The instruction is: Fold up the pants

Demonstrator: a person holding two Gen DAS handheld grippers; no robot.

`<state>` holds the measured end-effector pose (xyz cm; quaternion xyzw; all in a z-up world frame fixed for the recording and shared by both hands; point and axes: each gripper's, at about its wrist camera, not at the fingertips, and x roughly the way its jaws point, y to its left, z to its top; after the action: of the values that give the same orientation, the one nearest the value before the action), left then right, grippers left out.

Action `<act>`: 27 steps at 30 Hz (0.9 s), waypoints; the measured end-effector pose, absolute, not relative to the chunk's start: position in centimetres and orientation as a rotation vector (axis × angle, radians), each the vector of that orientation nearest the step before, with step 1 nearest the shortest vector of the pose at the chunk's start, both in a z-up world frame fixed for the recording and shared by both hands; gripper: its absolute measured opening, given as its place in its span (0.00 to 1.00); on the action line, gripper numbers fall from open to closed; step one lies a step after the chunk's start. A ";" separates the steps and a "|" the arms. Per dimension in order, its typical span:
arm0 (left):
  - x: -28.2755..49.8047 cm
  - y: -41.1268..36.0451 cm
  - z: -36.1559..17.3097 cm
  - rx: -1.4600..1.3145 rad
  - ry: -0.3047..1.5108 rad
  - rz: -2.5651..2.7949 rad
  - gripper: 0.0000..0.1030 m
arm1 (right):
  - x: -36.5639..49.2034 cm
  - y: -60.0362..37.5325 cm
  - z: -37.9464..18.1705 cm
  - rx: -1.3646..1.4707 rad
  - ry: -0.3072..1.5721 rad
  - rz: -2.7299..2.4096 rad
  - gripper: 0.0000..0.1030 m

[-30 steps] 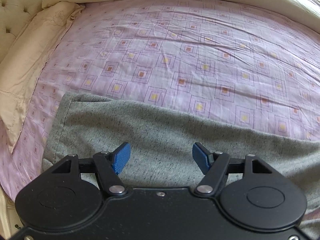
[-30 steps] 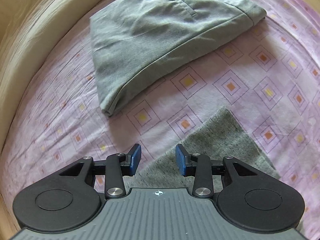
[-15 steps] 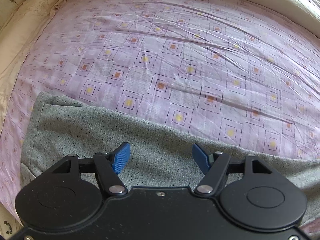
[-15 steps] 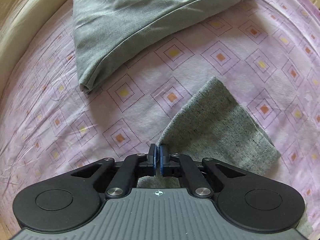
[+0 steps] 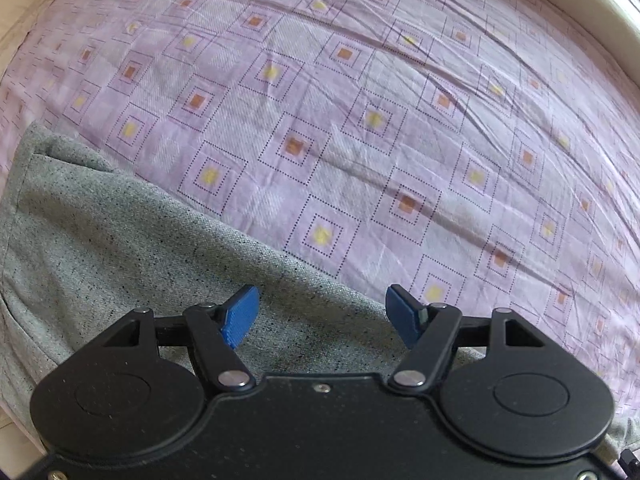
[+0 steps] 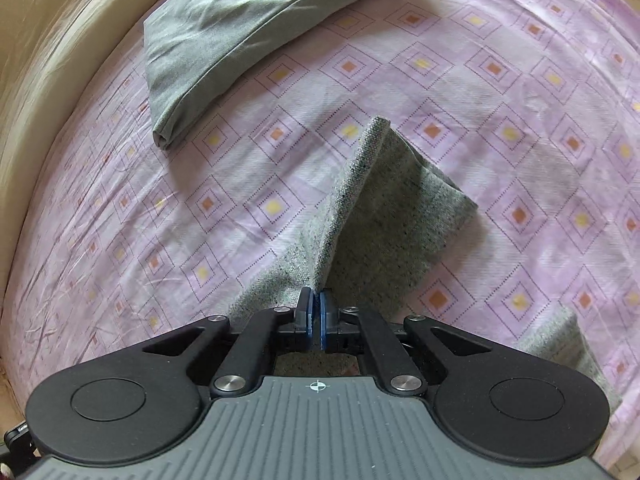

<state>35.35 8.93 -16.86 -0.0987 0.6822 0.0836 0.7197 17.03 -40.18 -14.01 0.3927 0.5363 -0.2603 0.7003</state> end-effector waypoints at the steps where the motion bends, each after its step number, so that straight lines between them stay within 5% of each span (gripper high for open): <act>1: 35.6 8.8 -17.4 -0.211 1.531 0.198 0.71 | 16.6 -40.2 -13.8 0.879 1.194 -0.579 0.03; 14: 36.4 10.2 -18.8 -0.338 1.591 0.250 0.70 | 17.2 -40.4 -11.6 0.867 1.141 -0.543 0.03; 20: 36.7 10.0 -19.9 -0.304 1.627 0.263 0.78 | 17.2 -40.4 -11.8 0.860 1.153 -0.536 0.03; 22: 36.6 9.8 -19.6 -0.308 1.613 0.252 0.66 | 17.1 -40.5 -11.9 0.868 1.155 -0.539 0.03; 23: 36.4 9.8 -19.3 -0.328 1.600 0.236 0.46 | 17.1 -40.4 -12.0 0.871 1.156 -0.539 0.03; 24: 36.4 9.5 -18.9 -0.331 1.589 0.233 0.13 | 17.1 -40.5 -12.0 0.874 1.156 -0.539 0.03; 25: 36.5 9.3 -18.5 -0.298 1.580 0.234 0.04 | 17.2 -40.5 -12.0 0.878 1.156 -0.536 0.03; 27: 36.6 9.1 -16.9 -0.257 1.515 0.189 0.01 | 17.6 -40.6 -11.8 0.884 1.149 -0.527 0.03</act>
<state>36.56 9.05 -16.85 -0.1160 0.6841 0.0853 0.7150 17.63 -40.58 -11.82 0.3996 0.5193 -0.2383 0.7168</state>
